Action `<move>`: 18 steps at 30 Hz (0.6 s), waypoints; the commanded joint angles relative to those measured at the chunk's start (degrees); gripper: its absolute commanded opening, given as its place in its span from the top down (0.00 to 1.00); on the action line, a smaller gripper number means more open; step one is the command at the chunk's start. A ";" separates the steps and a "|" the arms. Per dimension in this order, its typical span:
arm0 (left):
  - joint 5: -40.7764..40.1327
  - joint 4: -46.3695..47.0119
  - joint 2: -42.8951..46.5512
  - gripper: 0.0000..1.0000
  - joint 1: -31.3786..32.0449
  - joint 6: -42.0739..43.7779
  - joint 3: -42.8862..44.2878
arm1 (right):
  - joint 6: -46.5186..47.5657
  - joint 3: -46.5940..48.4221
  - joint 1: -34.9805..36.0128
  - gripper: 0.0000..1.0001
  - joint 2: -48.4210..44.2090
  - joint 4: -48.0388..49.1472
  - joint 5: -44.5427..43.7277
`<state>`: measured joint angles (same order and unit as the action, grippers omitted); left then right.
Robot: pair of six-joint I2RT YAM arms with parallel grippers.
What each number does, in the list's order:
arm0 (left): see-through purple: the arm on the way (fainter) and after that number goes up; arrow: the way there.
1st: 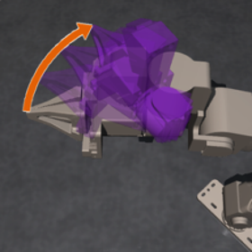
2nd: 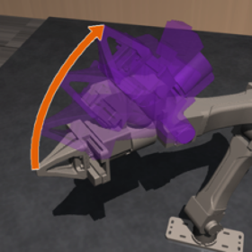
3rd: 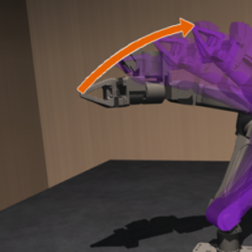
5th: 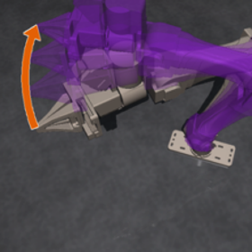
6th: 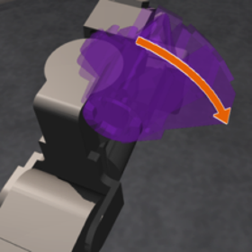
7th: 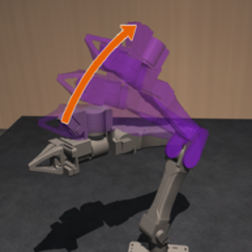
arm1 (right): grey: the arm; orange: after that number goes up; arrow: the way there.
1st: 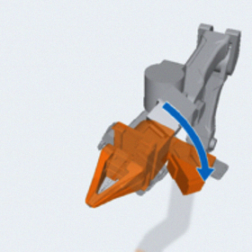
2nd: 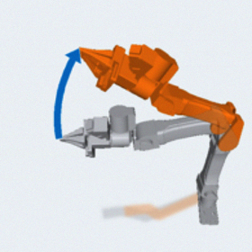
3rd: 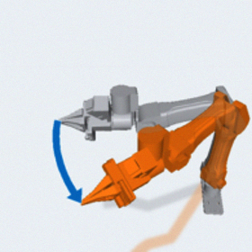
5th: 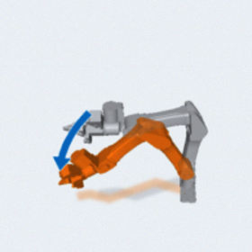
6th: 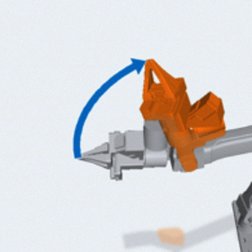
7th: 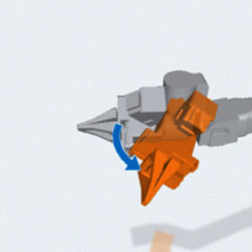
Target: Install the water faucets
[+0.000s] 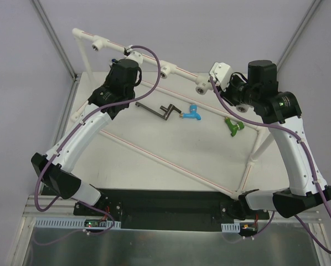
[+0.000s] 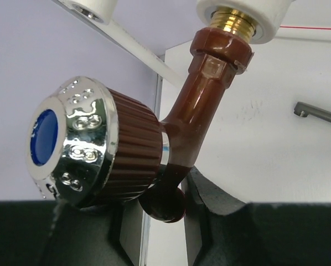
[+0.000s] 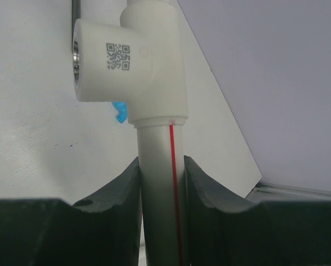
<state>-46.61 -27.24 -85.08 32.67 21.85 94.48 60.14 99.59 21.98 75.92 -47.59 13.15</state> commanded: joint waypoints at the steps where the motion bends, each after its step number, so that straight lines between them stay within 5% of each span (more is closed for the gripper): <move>1: 8.55 11.86 0.70 1.00 4.51 6.54 -1.75 | -3.98 -1.68 2.02 0.98 0.28 -6.46 2.76; 6: 8.29 14.94 2.11 0.97 4.42 8.12 -3.77 | -3.89 -1.68 2.19 0.98 0.28 -6.46 2.67; 18: 14.26 15.91 7.29 0.67 3.02 -0.30 -5.97 | -3.80 -1.86 2.28 0.98 0.28 -6.37 2.59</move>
<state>-45.43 -20.25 -81.06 32.91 23.99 88.07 60.29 99.50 22.15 75.70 -47.81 13.30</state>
